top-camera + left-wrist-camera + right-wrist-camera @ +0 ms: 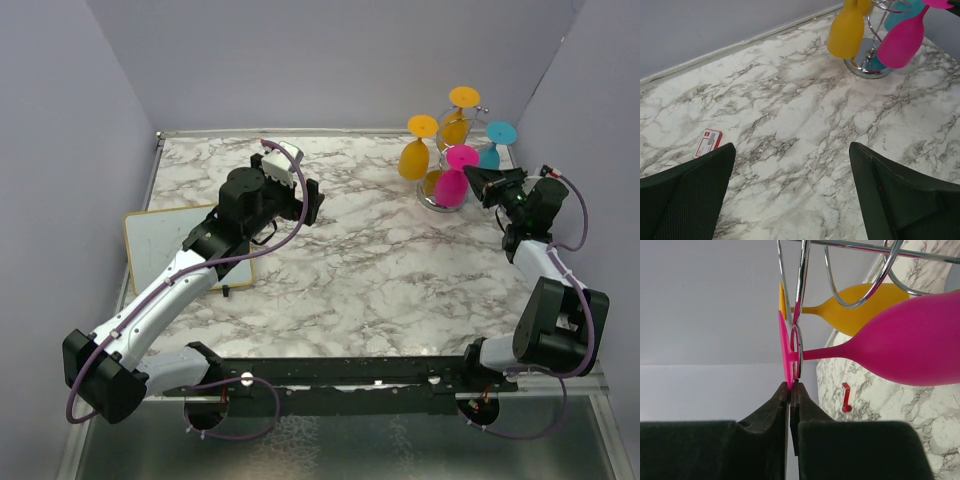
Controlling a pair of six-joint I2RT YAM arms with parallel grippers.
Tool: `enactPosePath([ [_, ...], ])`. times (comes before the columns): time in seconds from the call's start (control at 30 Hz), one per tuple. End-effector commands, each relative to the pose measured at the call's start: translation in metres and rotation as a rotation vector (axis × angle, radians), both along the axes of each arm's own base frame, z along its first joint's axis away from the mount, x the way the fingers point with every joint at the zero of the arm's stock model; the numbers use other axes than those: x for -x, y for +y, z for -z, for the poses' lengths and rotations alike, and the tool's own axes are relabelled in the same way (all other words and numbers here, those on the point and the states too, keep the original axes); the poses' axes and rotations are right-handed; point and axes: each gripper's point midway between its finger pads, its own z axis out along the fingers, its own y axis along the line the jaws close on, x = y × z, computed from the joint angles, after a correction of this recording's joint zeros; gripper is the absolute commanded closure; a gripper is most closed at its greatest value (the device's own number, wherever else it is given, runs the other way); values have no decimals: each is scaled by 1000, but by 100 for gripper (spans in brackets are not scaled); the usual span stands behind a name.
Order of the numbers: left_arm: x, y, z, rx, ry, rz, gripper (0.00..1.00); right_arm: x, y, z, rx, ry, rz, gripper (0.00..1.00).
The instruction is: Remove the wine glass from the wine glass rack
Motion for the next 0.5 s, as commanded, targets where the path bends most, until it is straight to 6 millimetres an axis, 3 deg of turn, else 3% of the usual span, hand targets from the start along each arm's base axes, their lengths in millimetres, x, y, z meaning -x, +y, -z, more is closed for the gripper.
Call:
enactPosePath([
  [0.0, 2, -7, -2, 15, -9, 29, 1, 3, 2, -16, -23, -21, 2, 97],
  [0.47, 5, -9, -6, 19, -17, 37, 1, 13, 1, -32, -64, -7, 44, 99],
])
